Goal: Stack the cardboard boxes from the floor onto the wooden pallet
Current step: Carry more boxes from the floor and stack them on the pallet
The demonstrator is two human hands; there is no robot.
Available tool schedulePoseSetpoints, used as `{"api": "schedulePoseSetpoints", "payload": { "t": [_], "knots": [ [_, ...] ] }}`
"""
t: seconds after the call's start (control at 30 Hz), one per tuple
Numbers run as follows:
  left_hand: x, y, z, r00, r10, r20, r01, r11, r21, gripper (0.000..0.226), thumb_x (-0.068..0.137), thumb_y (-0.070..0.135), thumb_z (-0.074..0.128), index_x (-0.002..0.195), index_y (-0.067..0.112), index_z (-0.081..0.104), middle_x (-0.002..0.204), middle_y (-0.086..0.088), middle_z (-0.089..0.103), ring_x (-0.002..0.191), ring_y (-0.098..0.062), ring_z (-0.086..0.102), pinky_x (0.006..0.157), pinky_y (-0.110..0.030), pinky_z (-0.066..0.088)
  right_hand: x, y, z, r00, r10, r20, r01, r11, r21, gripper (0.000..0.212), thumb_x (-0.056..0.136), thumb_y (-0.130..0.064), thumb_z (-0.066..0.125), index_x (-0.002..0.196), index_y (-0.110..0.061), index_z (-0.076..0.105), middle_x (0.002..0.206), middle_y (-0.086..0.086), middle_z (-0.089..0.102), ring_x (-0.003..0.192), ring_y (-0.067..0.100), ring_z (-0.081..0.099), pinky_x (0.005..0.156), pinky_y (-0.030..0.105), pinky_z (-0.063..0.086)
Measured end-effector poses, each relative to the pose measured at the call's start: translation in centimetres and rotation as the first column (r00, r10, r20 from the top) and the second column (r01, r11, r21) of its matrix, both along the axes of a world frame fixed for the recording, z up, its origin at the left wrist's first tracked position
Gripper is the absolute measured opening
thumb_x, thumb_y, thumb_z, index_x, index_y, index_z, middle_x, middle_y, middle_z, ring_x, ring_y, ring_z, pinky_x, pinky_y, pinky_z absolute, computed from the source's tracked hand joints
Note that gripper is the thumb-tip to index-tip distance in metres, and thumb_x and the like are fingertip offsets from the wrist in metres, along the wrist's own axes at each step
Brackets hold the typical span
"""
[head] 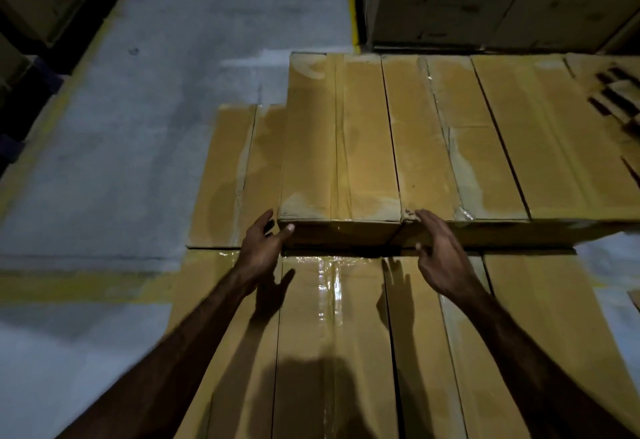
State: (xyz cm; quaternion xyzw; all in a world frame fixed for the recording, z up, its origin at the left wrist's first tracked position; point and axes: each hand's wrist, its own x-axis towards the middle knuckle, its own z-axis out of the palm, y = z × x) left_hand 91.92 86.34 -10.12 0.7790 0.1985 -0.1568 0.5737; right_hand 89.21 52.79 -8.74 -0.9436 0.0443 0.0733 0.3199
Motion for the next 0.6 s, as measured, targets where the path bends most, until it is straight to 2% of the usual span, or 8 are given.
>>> {"api": "schedulePoseSetpoints", "payload": {
  "t": [0.13,0.2,0.27,0.37,0.53,0.6],
  "knots": [
    [-4.7,-0.2,5.9,1.0,-0.003,-0.008,0.003,1.0,-0.005,0.072,0.1,0.038,0.069,0.163,0.025,0.036,0.162,-0.005,0.045,0.142,-0.021,0.047,0.102,-0.032,0.04,-4.6,0.7,4.8,0.993,-0.116,-0.003,0.116,0.986,0.118,0.066,0.105,-0.011,0.061,0.164,-0.02,0.034,0.169,0.004,0.034,0.155,0.025,0.031,0.122,0.039,0.028],
    [-7.2,-1.0,8.9,0.998,-0.057,0.041,0.057,0.998,-0.001,0.069,0.101,0.037,0.069,0.161,0.025,0.038,0.153,0.005,0.052,0.133,-0.014,0.052,0.098,-0.026,0.043,-7.1,0.7,7.5,0.98,-0.195,-0.027,0.197,0.968,0.158,0.067,0.104,-0.016,0.063,0.164,-0.023,0.033,0.169,0.002,0.034,0.154,0.025,0.032,0.122,0.045,0.031],
    [-9.2,-2.1,11.6,0.991,-0.106,0.078,0.106,0.994,0.003,0.07,0.1,0.038,0.071,0.161,0.026,0.04,0.142,0.014,0.055,0.13,-0.009,0.055,0.095,-0.022,0.047,-9.3,0.3,9.9,0.962,-0.269,-0.036,0.27,0.936,0.226,0.067,0.104,-0.017,0.065,0.163,-0.024,0.035,0.168,0.001,0.036,0.153,0.024,0.035,0.121,0.044,0.033],
    [-11.9,-4.4,15.1,0.977,-0.171,0.125,0.17,0.985,0.021,0.074,0.095,0.048,0.073,0.16,0.032,0.041,0.156,0.012,0.05,0.139,-0.009,0.051,0.109,-0.031,0.044,-12.3,-0.6,13.3,0.937,-0.348,-0.021,0.339,0.892,0.298,0.064,0.103,-0.018,0.066,0.161,-0.024,0.039,0.164,-0.002,0.042,0.151,0.021,0.038,0.12,0.038,0.034],
    [-17.0,-9.3,20.8,0.982,-0.126,0.139,0.128,0.992,-0.003,0.071,0.098,0.051,0.068,0.161,0.037,0.038,0.164,0.006,0.043,0.143,-0.016,0.048,0.114,-0.044,0.045,-16.1,-1.4,19.2,0.937,-0.342,-0.075,0.345,0.863,0.369,0.064,0.104,-0.021,0.066,0.161,-0.029,0.039,0.165,-0.005,0.04,0.151,0.018,0.037,0.12,0.041,0.037],
    [-19.3,-11.0,22.7,0.987,-0.091,0.133,0.093,0.996,-0.005,0.07,0.098,0.049,0.068,0.161,0.036,0.038,0.164,0.006,0.043,0.143,-0.016,0.048,0.113,-0.043,0.045,-17.4,-1.7,21.3,0.94,-0.328,-0.094,0.338,0.855,0.394,0.064,0.104,-0.023,0.066,0.161,-0.03,0.038,0.166,-0.006,0.04,0.152,0.018,0.036,0.121,0.043,0.037]
  ]
}}
